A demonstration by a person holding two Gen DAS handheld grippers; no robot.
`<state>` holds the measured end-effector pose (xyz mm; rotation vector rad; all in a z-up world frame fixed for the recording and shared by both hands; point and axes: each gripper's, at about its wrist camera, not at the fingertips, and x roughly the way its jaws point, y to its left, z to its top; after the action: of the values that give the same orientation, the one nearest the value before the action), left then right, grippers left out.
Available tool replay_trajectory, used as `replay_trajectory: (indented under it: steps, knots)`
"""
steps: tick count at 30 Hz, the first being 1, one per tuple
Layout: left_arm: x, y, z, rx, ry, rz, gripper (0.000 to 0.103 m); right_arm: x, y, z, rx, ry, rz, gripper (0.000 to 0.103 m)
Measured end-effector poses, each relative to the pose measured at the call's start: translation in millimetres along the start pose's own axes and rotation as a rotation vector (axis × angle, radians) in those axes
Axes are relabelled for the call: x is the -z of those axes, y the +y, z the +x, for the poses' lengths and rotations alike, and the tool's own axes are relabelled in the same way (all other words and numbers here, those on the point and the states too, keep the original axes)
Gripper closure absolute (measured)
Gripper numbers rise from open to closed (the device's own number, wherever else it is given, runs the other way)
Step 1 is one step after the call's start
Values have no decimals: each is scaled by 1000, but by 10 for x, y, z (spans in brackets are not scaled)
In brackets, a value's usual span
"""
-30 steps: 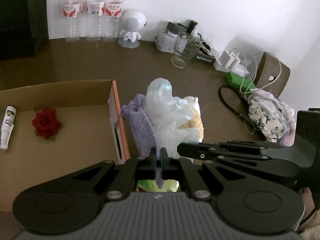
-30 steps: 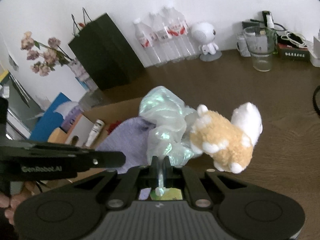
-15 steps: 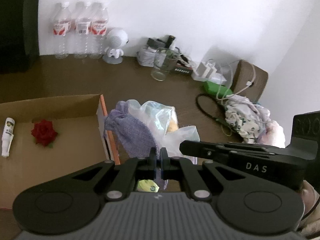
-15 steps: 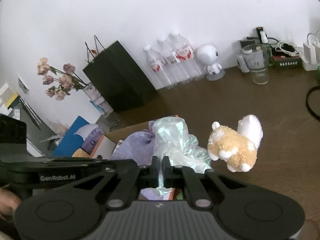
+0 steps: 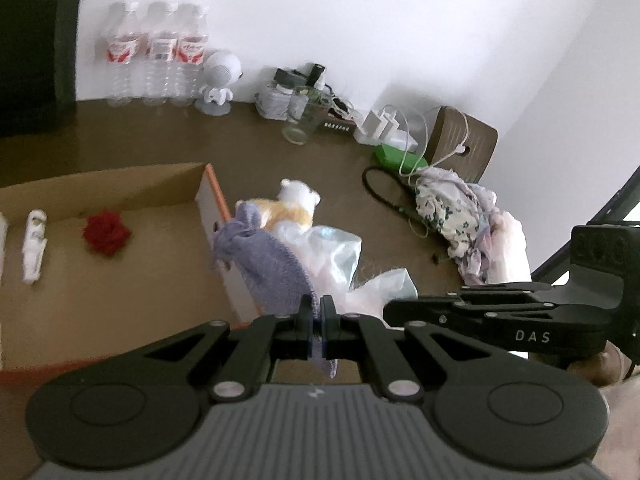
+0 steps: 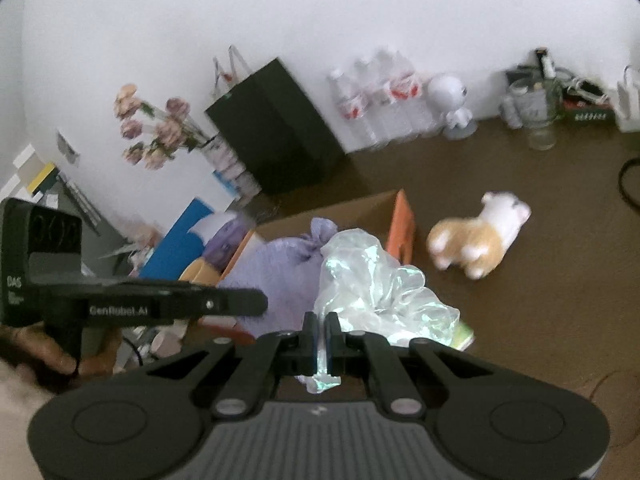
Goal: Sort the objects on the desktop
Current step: 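Lift the plastic bag and lavender pouch up from the pile with both tools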
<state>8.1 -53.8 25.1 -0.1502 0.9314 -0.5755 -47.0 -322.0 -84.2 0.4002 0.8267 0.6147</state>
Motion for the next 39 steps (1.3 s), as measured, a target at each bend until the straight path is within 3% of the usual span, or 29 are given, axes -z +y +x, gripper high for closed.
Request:
replay_trajectory:
  steps: [11, 24, 39]
  knots:
    - [375, 360, -535, -86, 50, -151, 99, 130, 308, 267, -109, 158, -31, 100]
    - [622, 769, -869, -201, 12, -342, 99, 88, 683, 634, -226, 271, -102, 100]
    - [572, 919, -1009, -234, -20, -357, 99, -21, 905, 859, -302, 280, -128, 100]
